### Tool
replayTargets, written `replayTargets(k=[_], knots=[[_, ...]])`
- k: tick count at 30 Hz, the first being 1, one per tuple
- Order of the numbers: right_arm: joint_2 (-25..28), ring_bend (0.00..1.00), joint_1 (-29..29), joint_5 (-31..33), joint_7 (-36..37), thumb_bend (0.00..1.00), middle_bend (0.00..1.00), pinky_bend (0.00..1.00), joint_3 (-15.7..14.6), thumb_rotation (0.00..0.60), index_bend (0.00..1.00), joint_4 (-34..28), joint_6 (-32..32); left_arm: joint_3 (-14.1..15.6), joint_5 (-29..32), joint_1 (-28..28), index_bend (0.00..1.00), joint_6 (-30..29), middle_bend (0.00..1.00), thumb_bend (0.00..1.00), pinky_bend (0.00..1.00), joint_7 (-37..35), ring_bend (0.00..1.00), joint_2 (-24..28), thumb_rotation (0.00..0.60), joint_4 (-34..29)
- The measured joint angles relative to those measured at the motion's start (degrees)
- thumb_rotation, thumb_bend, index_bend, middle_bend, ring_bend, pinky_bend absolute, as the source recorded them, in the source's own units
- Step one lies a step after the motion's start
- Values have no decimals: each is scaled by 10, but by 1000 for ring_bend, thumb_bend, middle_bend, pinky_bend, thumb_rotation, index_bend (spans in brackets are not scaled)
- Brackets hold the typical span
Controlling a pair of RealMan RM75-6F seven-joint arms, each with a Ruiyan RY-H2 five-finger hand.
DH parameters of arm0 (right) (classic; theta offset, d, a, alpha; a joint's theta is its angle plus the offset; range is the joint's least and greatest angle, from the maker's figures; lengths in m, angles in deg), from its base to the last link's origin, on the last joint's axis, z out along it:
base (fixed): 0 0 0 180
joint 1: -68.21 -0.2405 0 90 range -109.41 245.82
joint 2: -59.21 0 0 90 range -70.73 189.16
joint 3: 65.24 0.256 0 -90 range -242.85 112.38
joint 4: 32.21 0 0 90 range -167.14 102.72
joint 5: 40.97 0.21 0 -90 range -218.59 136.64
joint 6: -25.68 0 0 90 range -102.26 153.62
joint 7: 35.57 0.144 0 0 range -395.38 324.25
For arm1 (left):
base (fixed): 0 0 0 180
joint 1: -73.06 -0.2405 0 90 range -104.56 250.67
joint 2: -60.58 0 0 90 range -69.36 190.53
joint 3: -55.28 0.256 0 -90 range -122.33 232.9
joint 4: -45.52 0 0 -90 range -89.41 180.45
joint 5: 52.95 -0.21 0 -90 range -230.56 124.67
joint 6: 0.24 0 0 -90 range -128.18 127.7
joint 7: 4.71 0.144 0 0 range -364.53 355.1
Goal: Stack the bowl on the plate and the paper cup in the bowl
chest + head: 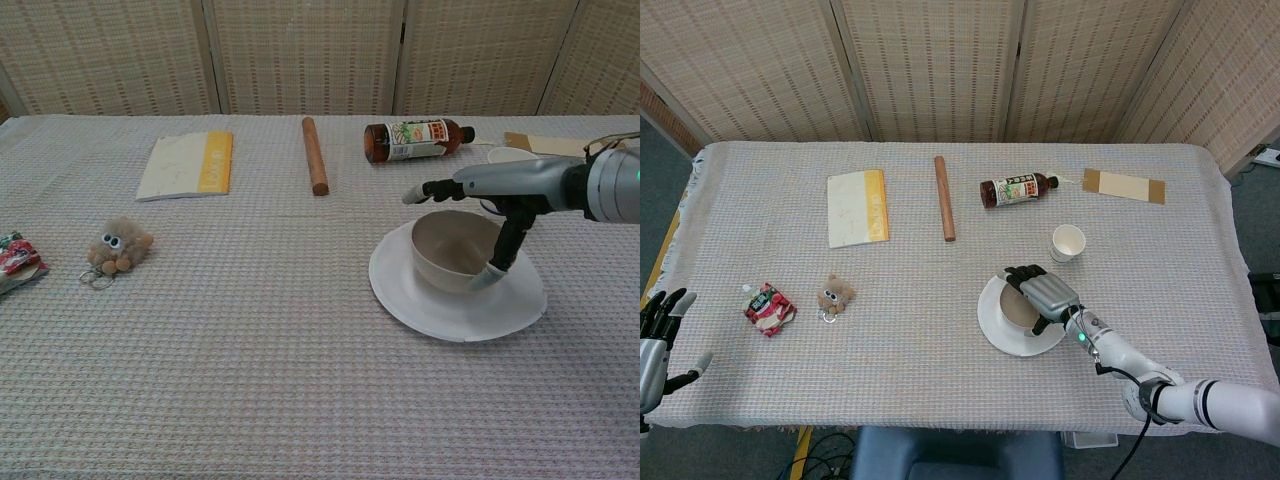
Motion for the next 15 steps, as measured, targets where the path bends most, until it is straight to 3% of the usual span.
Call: replayTargets(k=[15], knots=[[90,0,35,-38,39,69,0,0,17,600,0,-67,65,0,2,3,125,7,106,281,199,3,41,-2,600,3]])
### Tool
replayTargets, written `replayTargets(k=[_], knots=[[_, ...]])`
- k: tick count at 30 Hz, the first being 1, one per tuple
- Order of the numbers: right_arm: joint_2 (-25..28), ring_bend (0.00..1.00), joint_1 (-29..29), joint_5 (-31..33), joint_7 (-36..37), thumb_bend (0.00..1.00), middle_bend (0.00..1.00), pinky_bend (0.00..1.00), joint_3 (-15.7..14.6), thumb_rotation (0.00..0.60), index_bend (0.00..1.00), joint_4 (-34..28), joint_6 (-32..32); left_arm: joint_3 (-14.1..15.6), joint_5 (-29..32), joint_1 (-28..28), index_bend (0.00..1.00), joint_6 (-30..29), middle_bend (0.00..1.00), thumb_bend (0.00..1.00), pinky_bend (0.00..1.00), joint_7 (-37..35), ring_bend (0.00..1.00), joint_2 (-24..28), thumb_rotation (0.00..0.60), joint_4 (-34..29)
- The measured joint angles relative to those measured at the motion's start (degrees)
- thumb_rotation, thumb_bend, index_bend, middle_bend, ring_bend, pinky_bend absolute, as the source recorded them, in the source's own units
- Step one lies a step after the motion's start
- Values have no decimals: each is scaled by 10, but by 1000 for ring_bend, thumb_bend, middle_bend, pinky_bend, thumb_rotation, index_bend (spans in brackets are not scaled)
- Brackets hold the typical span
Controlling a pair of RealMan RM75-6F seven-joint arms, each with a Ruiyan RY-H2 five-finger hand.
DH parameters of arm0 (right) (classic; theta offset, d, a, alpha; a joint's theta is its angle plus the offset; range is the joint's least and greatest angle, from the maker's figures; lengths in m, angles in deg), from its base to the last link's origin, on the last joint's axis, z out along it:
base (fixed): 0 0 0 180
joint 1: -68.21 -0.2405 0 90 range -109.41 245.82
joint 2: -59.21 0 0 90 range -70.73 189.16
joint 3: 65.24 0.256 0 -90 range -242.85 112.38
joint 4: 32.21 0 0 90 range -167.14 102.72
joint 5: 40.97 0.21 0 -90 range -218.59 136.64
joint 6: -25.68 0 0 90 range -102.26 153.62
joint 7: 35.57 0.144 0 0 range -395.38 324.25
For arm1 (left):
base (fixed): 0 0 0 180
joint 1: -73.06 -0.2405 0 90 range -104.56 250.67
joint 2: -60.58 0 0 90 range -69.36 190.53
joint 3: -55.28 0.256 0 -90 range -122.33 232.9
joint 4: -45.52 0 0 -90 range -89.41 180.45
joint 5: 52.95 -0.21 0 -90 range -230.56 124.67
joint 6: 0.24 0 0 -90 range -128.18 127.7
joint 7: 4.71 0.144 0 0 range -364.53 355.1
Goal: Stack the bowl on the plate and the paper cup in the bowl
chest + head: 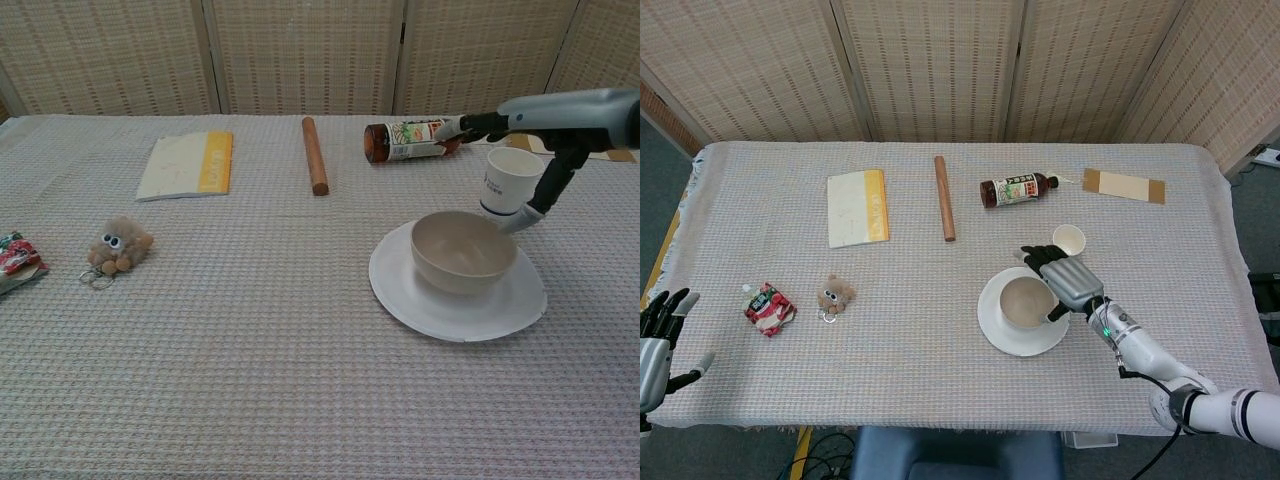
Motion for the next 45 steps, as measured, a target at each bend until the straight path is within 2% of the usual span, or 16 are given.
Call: replayTargets(k=[6,14,20,30,40,45], knots=[[21,0,-1,17,35,68,0,0,20,600,0,26,-17,1,3,4,125,11,106,281,199,14,41,-5,600,0],[22,0,-53,102,3,69,0,0,30,600,0,92,-77,1,3,4,125,9,106,281,199,23,41,-8,600,0],[9,0,-101,195,-48,69,0,0,10,600,0,134,-110,3,2,4,125,9,106,281,199,23,41,-8,600,0],[-20,0,-160,310,-102,69,0,0,-57,600,0,188,-139,3,3,4,125,10,106,281,199,23,41,-7,600,0],[-54,0,-176,340,-104,77,0,0,-81,600,4,247,-154,3,4,5,125,13,106,281,199,26,41,-8,600,1],[-75,0,-177,340,-96,94,0,0,-82,600,96,274,-157,1,8,4,125,11,106,281,199,33,41,-11,600,4]])
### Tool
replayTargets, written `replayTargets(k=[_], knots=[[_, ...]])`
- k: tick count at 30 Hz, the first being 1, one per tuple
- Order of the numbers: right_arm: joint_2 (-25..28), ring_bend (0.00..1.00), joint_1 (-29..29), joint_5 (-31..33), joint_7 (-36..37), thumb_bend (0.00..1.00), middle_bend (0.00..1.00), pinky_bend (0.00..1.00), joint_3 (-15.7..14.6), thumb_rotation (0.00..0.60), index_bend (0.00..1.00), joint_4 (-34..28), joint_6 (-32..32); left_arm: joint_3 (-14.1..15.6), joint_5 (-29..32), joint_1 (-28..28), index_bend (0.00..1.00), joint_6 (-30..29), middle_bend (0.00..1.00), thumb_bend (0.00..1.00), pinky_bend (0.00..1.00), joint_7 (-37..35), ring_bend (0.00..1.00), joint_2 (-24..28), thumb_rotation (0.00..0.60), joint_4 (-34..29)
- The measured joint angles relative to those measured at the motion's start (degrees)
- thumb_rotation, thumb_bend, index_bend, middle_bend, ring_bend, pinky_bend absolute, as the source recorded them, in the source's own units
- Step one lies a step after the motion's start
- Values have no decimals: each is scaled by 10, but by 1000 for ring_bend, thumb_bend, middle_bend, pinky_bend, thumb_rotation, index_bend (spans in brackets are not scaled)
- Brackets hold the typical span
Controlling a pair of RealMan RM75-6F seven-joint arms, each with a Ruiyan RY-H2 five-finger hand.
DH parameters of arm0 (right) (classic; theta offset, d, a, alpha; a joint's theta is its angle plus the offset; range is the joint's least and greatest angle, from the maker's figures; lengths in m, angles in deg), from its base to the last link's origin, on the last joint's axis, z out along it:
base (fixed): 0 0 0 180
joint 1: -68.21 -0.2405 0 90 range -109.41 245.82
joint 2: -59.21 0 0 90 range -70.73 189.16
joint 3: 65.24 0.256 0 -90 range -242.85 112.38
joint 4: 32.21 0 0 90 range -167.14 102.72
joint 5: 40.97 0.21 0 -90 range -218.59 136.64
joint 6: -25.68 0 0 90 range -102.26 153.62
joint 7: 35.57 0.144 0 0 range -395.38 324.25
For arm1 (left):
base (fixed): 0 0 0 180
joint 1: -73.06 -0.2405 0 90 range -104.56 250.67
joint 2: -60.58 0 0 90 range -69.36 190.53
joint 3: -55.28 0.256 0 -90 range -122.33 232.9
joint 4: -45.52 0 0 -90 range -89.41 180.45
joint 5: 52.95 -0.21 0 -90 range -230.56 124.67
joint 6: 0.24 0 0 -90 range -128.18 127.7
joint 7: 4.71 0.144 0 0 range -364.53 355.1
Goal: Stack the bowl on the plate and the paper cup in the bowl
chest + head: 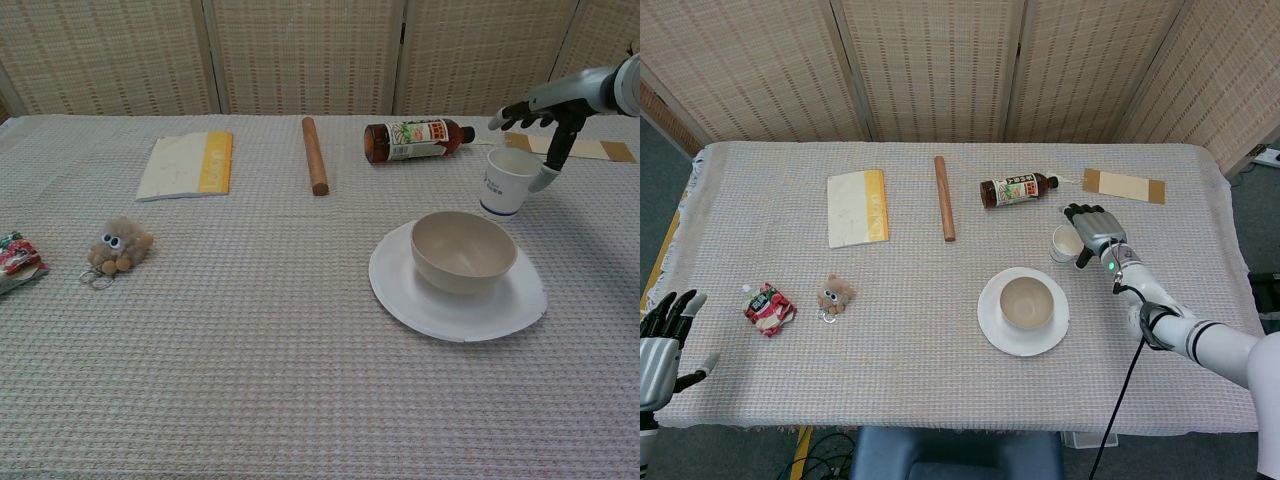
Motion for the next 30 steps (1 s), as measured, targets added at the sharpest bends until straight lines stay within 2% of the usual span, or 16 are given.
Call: replayTargets(k=[14,18,24,30], knots=[[-46,0,2,-8,11,141,0,0,4,600,221,64,-2,1,-3,-1,114,-3,106,281,200,3,41,-2,600,1],[-56,0,3,-11,12,161,0,0,7,600,290,77,0,2,-5,-1,111,-3,106,281,200,2,41,-1,600,1],[-61,0,6,-14,9,196,0,0,10,600,395,81,10,2,-7,-1,107,-5,106,281,200,2,41,-2,600,2],[-48,0,9,-17,10,205,0,0,18,600,422,61,19,2,-7,-1,103,-4,106,281,200,3,41,-3,600,3]])
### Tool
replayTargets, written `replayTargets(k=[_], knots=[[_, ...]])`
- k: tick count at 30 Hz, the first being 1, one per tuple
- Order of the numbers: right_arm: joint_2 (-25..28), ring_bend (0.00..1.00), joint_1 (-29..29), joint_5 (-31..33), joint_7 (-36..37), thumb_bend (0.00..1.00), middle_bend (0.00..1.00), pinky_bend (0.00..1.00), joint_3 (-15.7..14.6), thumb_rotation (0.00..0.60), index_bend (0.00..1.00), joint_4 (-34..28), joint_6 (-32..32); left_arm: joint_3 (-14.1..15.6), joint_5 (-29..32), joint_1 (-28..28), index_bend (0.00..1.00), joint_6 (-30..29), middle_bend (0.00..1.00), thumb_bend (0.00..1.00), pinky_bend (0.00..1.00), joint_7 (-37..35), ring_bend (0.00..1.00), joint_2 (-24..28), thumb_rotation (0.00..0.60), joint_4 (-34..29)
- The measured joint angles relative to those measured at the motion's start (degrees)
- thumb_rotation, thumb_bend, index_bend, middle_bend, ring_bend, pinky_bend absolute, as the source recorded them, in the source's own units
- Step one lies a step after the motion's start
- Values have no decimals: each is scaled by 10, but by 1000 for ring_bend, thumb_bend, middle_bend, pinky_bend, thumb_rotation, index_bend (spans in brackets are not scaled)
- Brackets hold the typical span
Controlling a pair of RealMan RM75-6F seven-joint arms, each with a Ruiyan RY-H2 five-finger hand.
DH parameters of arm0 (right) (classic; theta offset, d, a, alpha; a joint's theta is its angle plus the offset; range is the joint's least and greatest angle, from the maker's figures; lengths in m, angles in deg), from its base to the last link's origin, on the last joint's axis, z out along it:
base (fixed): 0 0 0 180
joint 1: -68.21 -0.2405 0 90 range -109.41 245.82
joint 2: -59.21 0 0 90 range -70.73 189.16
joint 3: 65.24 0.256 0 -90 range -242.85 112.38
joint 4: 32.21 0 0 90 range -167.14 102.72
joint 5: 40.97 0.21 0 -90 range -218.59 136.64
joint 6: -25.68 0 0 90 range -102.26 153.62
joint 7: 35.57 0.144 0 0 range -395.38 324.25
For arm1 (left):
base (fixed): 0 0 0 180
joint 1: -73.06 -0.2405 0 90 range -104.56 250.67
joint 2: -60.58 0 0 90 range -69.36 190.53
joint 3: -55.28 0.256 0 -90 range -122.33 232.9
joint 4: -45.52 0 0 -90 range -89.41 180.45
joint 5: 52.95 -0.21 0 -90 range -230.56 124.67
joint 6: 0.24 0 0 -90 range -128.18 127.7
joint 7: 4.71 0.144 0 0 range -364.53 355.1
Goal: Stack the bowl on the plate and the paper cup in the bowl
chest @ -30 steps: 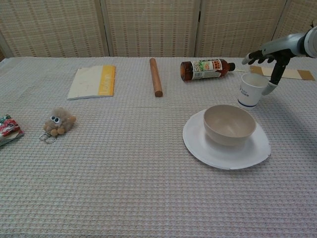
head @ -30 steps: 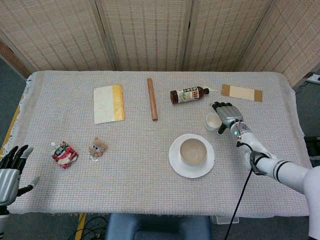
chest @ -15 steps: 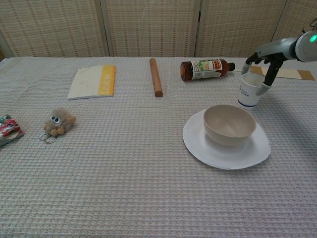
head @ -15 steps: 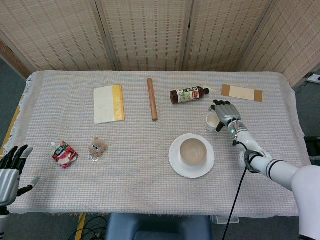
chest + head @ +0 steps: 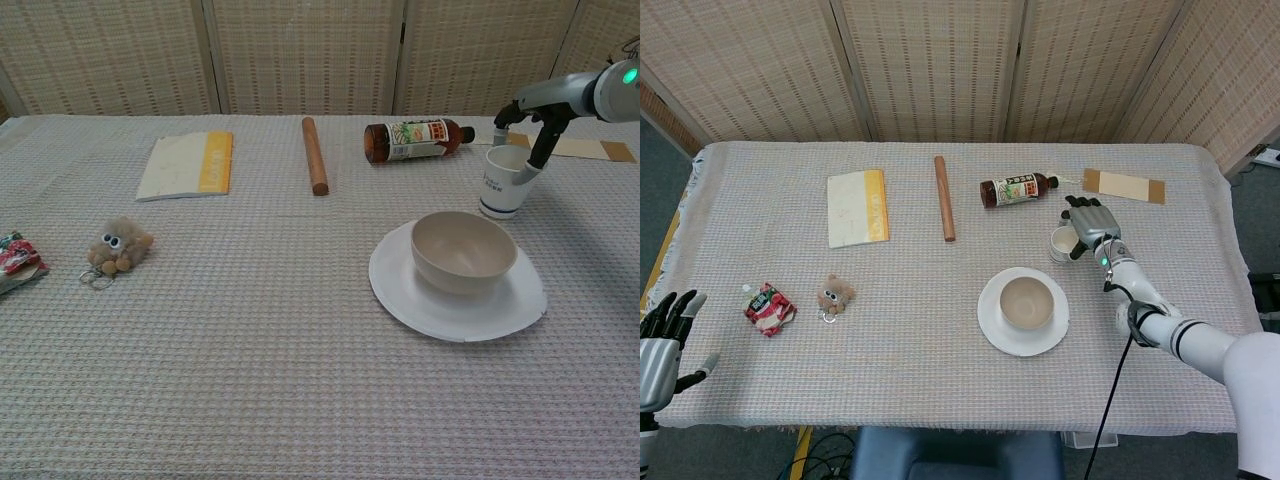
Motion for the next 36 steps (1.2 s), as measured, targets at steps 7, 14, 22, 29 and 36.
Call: replayTargets(k=[7,14,22,29,36], knots=[[54,0,0,-6,2,214,14,0,16,600,422,-82,21,0,1,2,103,3,106,281,200,4,41,-3,600,1],[143,0,-1,-13,1,224,30,0,35,600,422,-226,55,-2,2,2,103,1,106,281,200,12,41,-6,600,0],[242,0,11,-76,15,245,28,0,60,600,422,-387,61,-2,1,0,106,-4,106,281,200,18,41,-6,600,-5],[264,0,19,-115,-9,245,21,0,49,600,422,-444,77,-1,-2,-2,106,-8,106,281,200,20,41,-5,600,-7],[237,0,17,-110,-46,245,15,0,20,600,422,-437,91,-1,-2,-3,106,-9,106,281,201,20,41,-5,600,-8]])
